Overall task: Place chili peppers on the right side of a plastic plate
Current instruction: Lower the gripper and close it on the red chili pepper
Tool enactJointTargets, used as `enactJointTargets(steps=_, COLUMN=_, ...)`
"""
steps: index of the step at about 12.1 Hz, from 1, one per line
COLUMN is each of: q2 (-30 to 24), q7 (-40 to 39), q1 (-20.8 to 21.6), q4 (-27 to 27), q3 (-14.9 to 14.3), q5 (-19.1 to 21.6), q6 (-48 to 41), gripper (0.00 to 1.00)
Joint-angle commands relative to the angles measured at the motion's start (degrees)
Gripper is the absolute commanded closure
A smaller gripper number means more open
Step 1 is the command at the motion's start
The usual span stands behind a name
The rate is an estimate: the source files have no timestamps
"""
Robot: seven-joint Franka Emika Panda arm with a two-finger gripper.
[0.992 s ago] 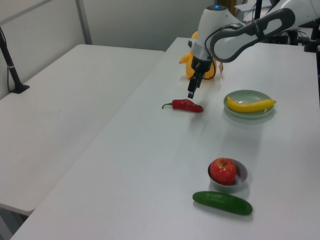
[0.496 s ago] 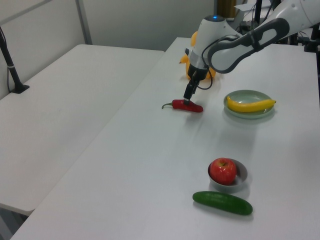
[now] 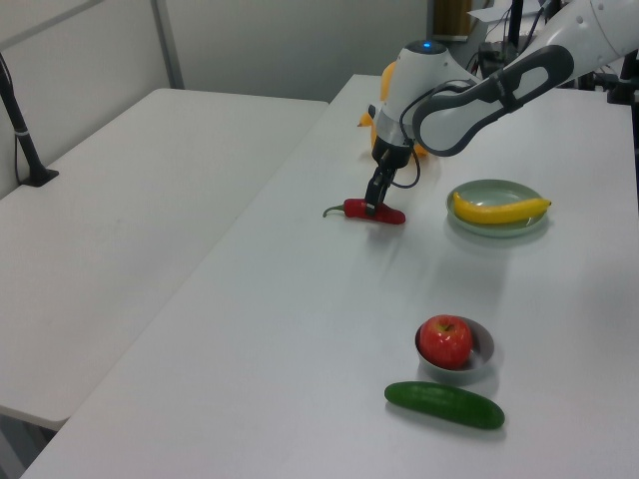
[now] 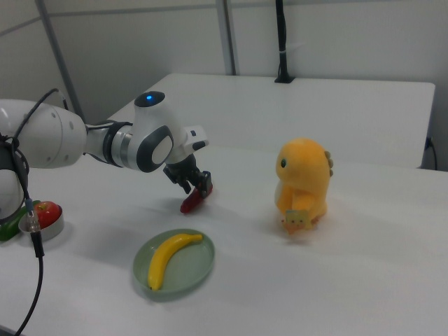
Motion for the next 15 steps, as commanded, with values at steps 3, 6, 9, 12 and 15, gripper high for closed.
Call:
enactJointTargets(steps=3, q2=0.5, q7=2.4, q1=1.1, q4=0.0, q3=-1.1, q5=1.1, q6=0.8, gripper=0.91)
enactJointTargets(steps=6, q2=-0.7, q7=2.5, q1=0.9, q4=0.0, q3=-1.1, q5=1.1, q6=0.0, gripper=0.92)
enactJointTargets(steps=9, q2=-4.7, q7=2.4, q1=-0.4, q4=-0.2, q3=-1.2, q5=1.2, q6=-2.7, gripper=0.95)
enactJointTargets(steps=12, q2=-10.0, q7=0.9, q1=-2.3, q4=-0.6, q3=-1.9, q5=1.2, q6=-9.9, gripper=0.95)
enactJointTargets(steps=15, q2=-14.3, q7=-5.2, q1=-2.5, q4=-1.5, q3=-4.2, q5=1.2, q6=-18.1, gripper=0.95)
